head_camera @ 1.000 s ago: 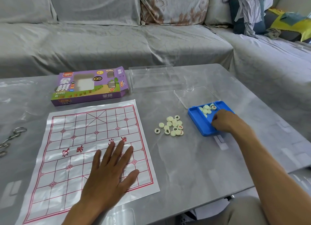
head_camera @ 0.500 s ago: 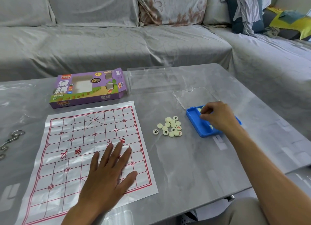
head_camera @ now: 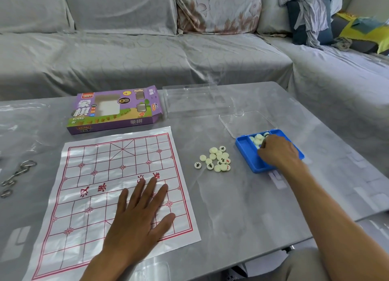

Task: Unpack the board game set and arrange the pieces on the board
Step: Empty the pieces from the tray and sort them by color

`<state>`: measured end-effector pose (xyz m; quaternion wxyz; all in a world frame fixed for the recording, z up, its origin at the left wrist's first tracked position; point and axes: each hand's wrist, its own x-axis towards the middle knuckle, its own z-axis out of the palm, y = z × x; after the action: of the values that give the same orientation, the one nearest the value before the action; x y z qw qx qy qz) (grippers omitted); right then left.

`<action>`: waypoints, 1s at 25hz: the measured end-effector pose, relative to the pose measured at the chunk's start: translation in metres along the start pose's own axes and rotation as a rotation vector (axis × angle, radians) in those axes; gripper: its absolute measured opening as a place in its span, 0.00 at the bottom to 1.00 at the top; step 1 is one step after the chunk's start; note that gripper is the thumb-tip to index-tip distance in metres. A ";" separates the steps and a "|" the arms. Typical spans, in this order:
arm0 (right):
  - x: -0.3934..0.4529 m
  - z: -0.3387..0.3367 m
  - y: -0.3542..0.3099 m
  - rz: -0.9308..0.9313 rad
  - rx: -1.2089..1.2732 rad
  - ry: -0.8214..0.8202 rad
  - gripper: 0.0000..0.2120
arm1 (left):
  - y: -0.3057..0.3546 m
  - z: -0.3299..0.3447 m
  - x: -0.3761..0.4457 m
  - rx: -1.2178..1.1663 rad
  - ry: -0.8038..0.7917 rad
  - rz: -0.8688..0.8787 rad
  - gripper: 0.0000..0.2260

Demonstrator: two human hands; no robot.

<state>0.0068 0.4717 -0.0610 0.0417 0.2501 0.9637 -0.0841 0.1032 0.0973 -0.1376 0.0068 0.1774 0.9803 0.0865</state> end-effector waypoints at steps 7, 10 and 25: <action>0.004 -0.002 0.014 -0.058 0.079 -0.149 0.04 | 0.000 -0.001 0.001 0.034 -0.011 -0.003 0.32; 0.007 -0.005 0.021 0.019 0.032 -0.123 0.07 | -0.001 0.000 0.001 0.047 -0.019 -0.003 0.32; -0.010 -0.008 0.004 -0.187 0.434 0.029 0.09 | 0.000 -0.001 0.001 0.035 -0.024 -0.003 0.32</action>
<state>0.0174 0.4723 -0.0524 -0.0350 0.1641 0.9424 -0.2893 0.1027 0.0976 -0.1369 0.0159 0.1769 0.9818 0.0673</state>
